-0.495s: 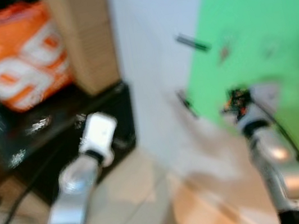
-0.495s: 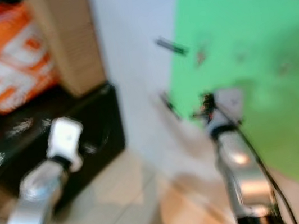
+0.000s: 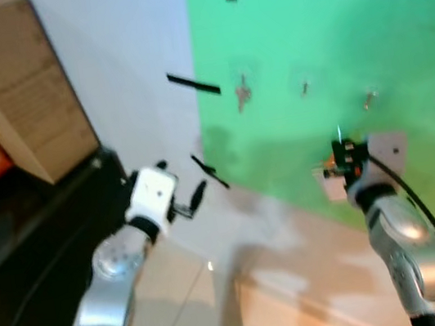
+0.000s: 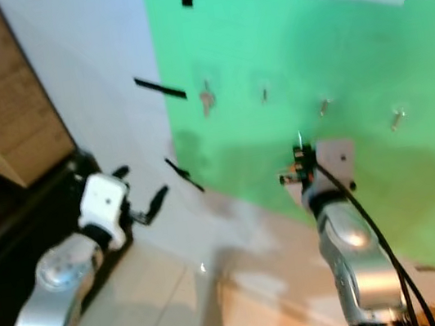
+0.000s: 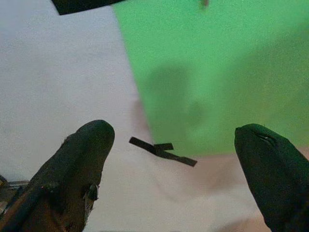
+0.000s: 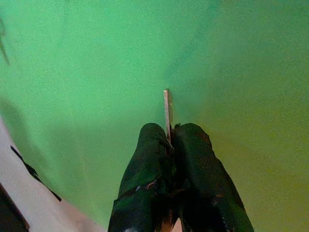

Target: Hang keys on a hook

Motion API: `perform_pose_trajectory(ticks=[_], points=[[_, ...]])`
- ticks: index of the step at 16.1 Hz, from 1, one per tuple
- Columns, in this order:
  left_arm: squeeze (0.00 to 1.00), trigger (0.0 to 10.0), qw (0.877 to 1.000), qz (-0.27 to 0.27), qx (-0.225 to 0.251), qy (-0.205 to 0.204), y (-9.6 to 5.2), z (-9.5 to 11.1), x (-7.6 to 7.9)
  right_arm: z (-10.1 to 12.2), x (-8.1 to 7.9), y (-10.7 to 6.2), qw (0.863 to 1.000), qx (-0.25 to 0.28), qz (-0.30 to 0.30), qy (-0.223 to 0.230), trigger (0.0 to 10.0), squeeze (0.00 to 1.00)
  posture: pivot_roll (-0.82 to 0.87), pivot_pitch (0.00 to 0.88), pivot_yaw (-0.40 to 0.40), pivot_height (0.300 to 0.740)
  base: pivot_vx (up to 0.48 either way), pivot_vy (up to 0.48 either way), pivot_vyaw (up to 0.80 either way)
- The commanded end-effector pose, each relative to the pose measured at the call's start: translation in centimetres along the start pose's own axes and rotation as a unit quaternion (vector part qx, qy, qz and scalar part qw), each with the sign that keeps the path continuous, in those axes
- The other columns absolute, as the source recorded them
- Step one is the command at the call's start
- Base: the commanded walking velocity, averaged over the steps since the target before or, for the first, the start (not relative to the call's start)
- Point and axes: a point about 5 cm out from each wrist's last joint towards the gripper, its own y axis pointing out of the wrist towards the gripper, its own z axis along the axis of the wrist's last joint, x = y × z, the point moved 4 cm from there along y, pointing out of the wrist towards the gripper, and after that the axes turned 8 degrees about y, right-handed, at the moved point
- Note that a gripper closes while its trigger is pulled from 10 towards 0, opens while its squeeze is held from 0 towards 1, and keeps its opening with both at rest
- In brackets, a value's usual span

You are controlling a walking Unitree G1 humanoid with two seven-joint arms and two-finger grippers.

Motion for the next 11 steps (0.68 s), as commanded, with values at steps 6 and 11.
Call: perform_pose_trajectory(ticks=[6, 11], points=[[0.00, 10.0, 1.000, -0.017, 0.004, 0.002, 0.2, 0.3, 0.5, 1.6, 0.6, 0.2, 1.000, 0.026, -0.006, -0.005, 10.0, 0.00, -0.04, 0.000, -0.016, 0.740, 0.000, 0.000, 0.00], [0.00, 10.0, 1.000, -0.029, 0.006, 0.005, 0.3, 0.4, 0.7, 2.7, -0.2, 0.7, 0.999, 0.041, 0.020, -0.004, 10.0, 0.00, -0.04, 0.000, -0.019, 0.740, 0.000, 0.000, 0.00]])
